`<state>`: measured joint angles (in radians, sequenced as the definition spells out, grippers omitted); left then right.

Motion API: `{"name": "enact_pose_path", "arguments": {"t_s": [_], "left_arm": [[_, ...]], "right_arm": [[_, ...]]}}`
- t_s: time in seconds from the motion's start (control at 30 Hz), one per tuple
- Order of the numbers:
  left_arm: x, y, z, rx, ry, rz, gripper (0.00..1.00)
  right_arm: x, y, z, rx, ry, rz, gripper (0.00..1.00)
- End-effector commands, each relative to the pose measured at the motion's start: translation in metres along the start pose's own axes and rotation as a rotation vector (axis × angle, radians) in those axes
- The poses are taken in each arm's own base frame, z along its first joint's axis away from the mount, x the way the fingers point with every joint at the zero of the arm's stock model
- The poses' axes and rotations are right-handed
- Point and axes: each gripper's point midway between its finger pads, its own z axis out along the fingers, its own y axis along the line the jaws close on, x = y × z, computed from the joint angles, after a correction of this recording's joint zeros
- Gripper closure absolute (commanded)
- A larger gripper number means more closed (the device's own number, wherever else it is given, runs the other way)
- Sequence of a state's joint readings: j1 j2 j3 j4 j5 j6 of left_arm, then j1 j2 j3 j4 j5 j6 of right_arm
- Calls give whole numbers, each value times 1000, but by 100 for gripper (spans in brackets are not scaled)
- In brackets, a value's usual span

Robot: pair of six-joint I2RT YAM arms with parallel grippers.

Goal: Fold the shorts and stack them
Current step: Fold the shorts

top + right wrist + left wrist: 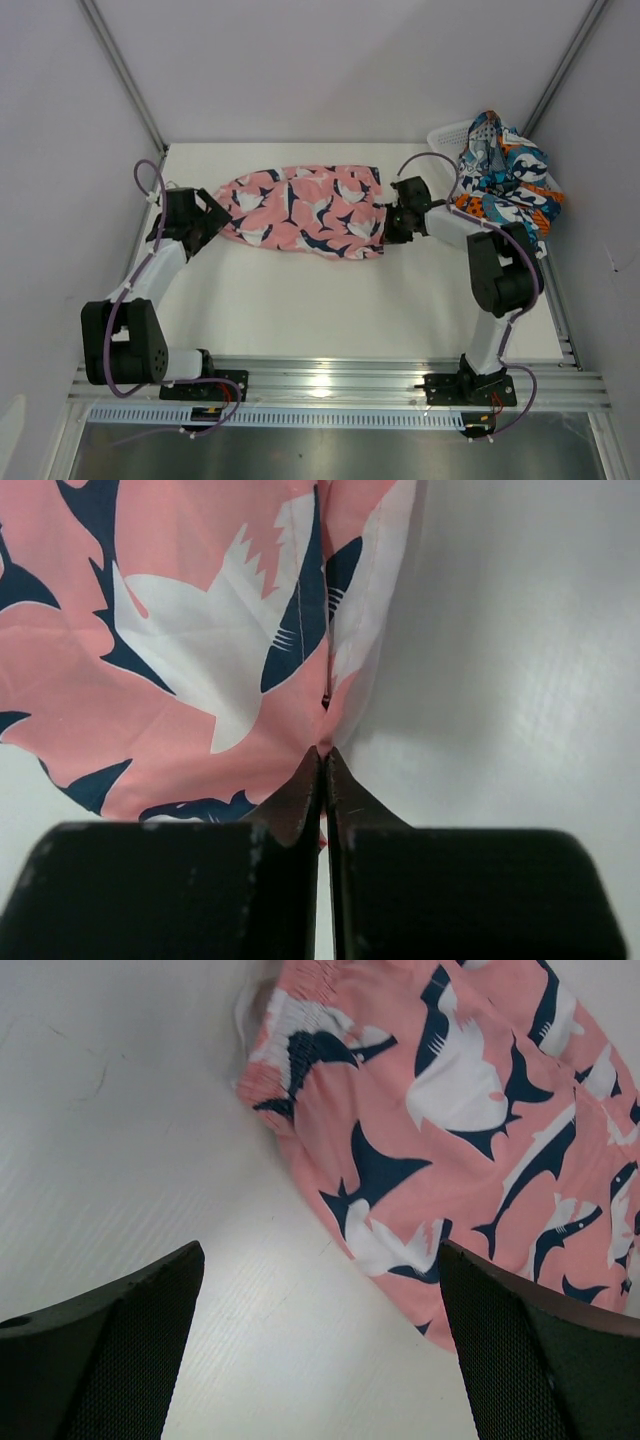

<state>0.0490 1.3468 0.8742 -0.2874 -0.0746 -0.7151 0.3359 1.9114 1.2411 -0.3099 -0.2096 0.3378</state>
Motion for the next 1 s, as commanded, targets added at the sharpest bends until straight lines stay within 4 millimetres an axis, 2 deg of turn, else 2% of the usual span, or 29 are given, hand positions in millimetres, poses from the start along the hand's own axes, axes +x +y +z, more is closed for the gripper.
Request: {"name": "enact_pose_path", "arguments": {"t_s": [0.0, 0.07, 0.1, 0.13, 0.2, 0.23, 0.27, 0.4, 0.43, 0.47, 0.5, 0.53, 0.57, 0.6, 0.67, 0.7, 0.77, 0.8, 0.83, 0.87, 0.9, 0.97], "left_arm": [[-7, -15, -10, 68, -59, -17, 1], [-4, -18, -10, 82, -48, -5, 1], [-3, -18, -9, 88, -43, -2, 1], [-1, -19, -8, 94, -36, 3, 1], [3, -22, -4, 107, -17, 17, 1], [4, -23, -2, 110, -10, 19, 1], [4, -24, -1, 111, -7, 22, 1], [8, -24, 12, 107, 11, 56, 1], [5, -26, 14, 112, 5, 65, 1], [-4, -32, 15, 121, -10, 75, 1], [-4, -32, 19, 116, -6, 83, 1], [-7, -37, 24, 135, 4, 91, 1], [-15, -42, 26, 144, -5, 98, 1], [-16, -37, 34, 128, 11, 93, 1], [-30, -48, 37, 156, 6, 87, 1], [-34, -45, 41, 147, 7, 78, 1], [-38, -47, 49, 143, 13, 77, 1], [-45, -50, 50, 144, 3, 72, 1], [-47, -51, 55, 143, 8, 71, 1], [-47, -51, 57, 137, 13, 70, 1], [-52, -53, 56, 136, 12, 69, 1], [-53, -55, 56, 136, 17, 57, 1]], "right_arm": [[0, -45, -34, 191, -57, 1, 100], [-9, -62, -52, 236, -98, 42, 100], [-13, -66, -58, 255, -115, 47, 96], [-22, -69, -68, 292, -158, 48, 75], [-28, -62, -78, 310, -181, 31, 47], [-40, -57, -87, 324, -225, 21, 42], [-44, -52, -92, 329, -238, 11, 36], [-68, -5, -104, 248, -309, -64, 36], [-69, 25, -104, 162, -313, -112, 35], [-74, 43, -101, 113, -332, -139, 35], [-74, 58, -97, 75, -332, -156, 35], [-70, 84, -94, 3, -322, -186, 35], [-68, 98, -83, -43, -312, -202, 35], [-65, 110, -76, -73, -303, -209, 35], [-62, 144, -68, -145, -313, -252, 36], [-56, 151, -52, -157, -290, -260, 37], [-54, 184, -44, -224, -297, -293, 37], [-46, 188, -26, -226, -271, -302, 37], [-42, 202, -20, -249, -267, -322, 37], [-47, 218, -20, -275, -281, -336, 37], [-40, 219, -1, -265, -257, -348, 36], [-30, 236, 10, -281, -240, -383, 33]]}}
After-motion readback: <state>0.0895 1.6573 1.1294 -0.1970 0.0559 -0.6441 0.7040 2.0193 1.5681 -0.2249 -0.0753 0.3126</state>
